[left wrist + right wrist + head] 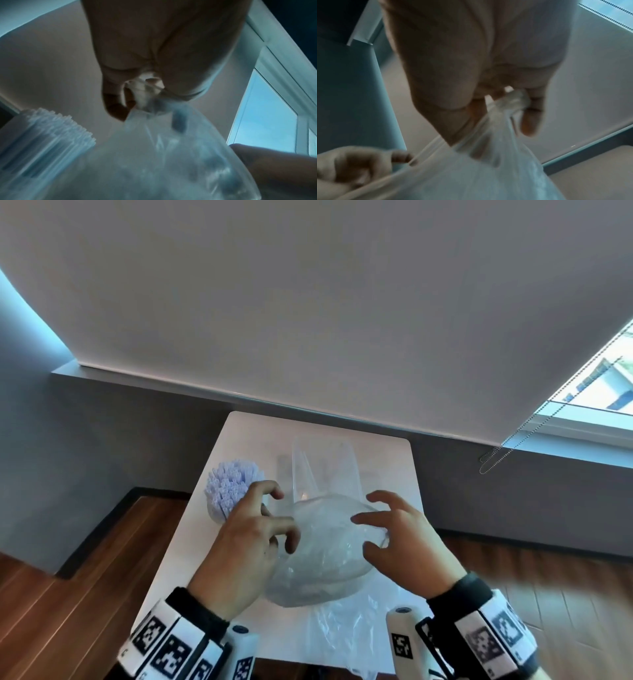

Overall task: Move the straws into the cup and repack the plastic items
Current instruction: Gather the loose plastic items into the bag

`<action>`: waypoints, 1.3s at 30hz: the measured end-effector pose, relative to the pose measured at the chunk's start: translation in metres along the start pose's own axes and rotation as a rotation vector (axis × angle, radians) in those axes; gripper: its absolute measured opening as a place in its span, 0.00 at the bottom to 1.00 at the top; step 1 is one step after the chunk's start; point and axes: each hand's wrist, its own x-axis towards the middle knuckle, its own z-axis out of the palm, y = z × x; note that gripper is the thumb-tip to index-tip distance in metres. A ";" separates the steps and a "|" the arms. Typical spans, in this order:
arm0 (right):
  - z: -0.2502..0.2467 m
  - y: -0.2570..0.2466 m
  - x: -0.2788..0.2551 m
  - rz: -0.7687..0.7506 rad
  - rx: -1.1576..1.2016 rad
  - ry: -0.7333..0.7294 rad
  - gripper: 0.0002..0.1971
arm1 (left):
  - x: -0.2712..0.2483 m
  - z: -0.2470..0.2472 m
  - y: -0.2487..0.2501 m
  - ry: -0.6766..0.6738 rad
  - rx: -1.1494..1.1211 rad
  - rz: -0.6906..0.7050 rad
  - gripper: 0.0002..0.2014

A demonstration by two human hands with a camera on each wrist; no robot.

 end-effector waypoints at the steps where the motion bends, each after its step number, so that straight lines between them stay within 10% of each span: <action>1: -0.001 0.000 0.000 0.037 -0.047 -0.077 0.27 | -0.001 0.001 -0.003 -0.051 0.065 -0.031 0.24; 7: 0.007 0.004 0.002 -0.045 0.233 -0.295 0.49 | -0.003 0.004 0.000 -0.074 -0.036 -0.224 0.19; 15: 0.039 0.010 0.021 0.030 0.540 -0.125 0.20 | 0.000 0.017 -0.017 -0.078 -0.445 -0.359 0.24; 29: 0.057 0.012 0.029 0.088 0.721 -0.118 0.17 | 0.007 0.032 -0.033 -0.168 -0.575 -0.389 0.11; 39: 0.064 0.027 0.038 0.172 0.745 -0.281 0.19 | 0.010 0.045 -0.054 -0.185 -0.541 -0.467 0.20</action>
